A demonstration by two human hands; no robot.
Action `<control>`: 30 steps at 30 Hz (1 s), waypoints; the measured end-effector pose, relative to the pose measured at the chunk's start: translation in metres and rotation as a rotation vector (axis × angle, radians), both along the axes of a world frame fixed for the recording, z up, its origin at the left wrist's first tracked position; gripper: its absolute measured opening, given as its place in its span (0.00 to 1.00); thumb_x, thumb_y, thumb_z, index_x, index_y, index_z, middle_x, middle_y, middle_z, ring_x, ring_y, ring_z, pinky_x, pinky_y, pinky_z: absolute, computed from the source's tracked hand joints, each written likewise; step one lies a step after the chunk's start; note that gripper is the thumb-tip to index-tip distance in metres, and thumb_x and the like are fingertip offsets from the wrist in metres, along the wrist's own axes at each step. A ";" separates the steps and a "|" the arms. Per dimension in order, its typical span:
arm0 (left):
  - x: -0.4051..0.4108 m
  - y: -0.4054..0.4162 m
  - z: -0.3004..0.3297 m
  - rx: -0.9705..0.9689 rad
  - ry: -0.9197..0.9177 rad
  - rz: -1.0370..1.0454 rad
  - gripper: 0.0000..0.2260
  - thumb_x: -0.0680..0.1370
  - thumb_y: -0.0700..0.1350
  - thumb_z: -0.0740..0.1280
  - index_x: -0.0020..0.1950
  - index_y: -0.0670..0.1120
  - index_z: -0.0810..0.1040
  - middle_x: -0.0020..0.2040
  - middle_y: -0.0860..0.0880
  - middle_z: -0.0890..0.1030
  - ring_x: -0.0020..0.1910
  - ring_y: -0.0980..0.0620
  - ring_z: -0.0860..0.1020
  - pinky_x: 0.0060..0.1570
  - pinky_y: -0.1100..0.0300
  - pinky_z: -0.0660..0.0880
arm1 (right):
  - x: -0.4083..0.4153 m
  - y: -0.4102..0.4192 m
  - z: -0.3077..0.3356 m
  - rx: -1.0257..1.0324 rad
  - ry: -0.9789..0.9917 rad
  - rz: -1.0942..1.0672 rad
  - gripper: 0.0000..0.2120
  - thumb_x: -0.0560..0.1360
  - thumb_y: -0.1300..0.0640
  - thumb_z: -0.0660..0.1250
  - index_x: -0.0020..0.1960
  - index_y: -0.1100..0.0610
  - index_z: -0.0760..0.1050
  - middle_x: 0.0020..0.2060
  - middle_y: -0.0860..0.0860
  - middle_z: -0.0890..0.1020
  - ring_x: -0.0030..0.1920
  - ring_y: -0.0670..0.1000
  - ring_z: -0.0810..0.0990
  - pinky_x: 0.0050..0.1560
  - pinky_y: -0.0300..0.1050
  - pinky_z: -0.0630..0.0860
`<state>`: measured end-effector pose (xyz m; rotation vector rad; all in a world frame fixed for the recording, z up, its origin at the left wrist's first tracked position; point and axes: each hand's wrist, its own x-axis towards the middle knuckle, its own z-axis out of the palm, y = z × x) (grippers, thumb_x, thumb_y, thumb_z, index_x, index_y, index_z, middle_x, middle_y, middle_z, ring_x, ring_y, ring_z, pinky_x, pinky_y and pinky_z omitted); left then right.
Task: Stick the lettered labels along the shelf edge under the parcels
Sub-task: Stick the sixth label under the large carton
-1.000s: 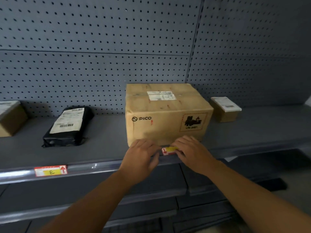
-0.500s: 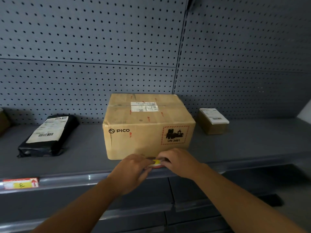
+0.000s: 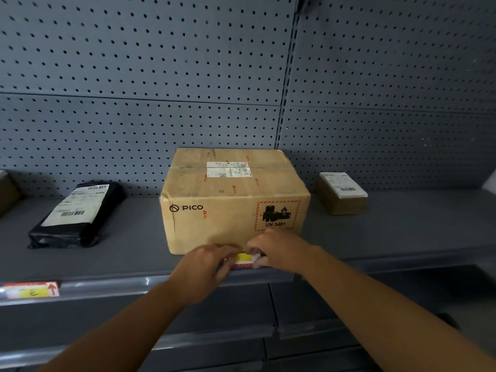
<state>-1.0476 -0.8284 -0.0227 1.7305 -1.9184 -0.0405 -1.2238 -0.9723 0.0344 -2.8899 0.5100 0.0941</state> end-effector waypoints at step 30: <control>0.011 0.000 0.038 -0.212 0.014 -0.026 0.08 0.77 0.43 0.71 0.53 0.54 0.83 0.48 0.59 0.83 0.45 0.60 0.78 0.44 0.57 0.77 | -0.020 0.016 0.013 -0.158 -0.456 0.061 0.03 0.78 0.58 0.69 0.51 0.53 0.78 0.42 0.45 0.79 0.41 0.46 0.76 0.38 0.48 0.77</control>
